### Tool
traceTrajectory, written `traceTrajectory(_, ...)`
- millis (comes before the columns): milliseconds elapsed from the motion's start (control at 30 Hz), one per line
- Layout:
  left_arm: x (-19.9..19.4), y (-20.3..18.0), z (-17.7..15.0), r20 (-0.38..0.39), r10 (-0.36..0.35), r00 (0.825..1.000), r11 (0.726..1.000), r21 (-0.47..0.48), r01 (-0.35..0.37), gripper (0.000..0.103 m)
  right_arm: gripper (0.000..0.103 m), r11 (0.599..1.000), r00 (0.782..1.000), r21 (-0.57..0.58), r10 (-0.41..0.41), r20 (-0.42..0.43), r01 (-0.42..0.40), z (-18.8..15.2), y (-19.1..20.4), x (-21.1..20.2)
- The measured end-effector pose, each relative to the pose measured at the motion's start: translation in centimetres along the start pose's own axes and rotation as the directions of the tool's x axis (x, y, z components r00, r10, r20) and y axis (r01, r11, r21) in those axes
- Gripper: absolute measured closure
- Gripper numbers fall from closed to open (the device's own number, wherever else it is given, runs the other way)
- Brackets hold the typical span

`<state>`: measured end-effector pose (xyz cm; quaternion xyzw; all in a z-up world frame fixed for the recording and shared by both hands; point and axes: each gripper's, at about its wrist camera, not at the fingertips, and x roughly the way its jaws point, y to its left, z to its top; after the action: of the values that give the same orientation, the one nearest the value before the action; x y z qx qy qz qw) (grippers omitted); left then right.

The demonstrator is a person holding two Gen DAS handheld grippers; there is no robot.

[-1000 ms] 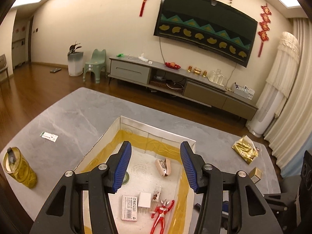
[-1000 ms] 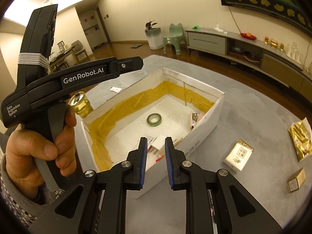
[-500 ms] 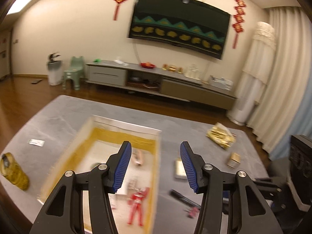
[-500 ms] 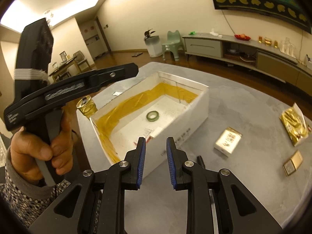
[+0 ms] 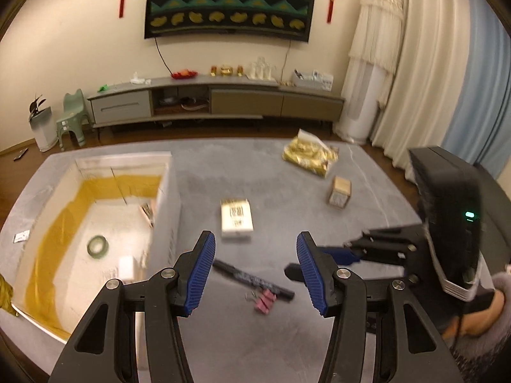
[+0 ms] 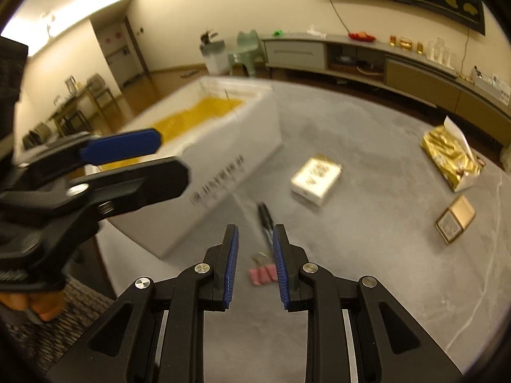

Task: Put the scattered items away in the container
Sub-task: 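Move the right tool to the black marker while the left tool approaches the pink binder clip, then close the right tool on the marker while the left tool closes on the pink clip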

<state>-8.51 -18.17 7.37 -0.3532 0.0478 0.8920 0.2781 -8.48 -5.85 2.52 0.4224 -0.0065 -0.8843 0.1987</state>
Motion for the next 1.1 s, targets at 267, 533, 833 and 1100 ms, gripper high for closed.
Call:
traceTrajectory(267, 1.5, 2.3, -2.6, -0.062, -0.037, 0.997, 0.990, -0.140, 0.028, 0.048, 0.079, 0.997, 0.993, -0.072, -0.041, -0.112, 0.033, -1.7, -1.0, 7.4)
traceTrajectory(533, 2.7, 2.2, -2.8, -0.094, -0.050, 0.994, 0.989, -0.141, 0.036, 0.048, 0.079, 0.987, 0.991, -0.157, -0.040, -0.128, 0.020, -1.6, -1.0, 10.3)
traceTrajectory(833, 5.2, -0.2, -4.5, -0.169, -0.063, 0.984, 0.998, -0.019, 0.061, 0.048, 0.089, 0.994, 0.979, 0.016, -0.103, -0.174, 0.108, -3.5, -7.0, 9.0)
traceTrajectory(1100, 11.8, -2.2, -9.1, -0.301, 0.043, 0.953, 0.999, 0.012, -0.041, 0.047, 0.088, 0.989, 0.980, 0.103, -0.088, -0.178, 0.108, -5.1, -9.9, 6.8)
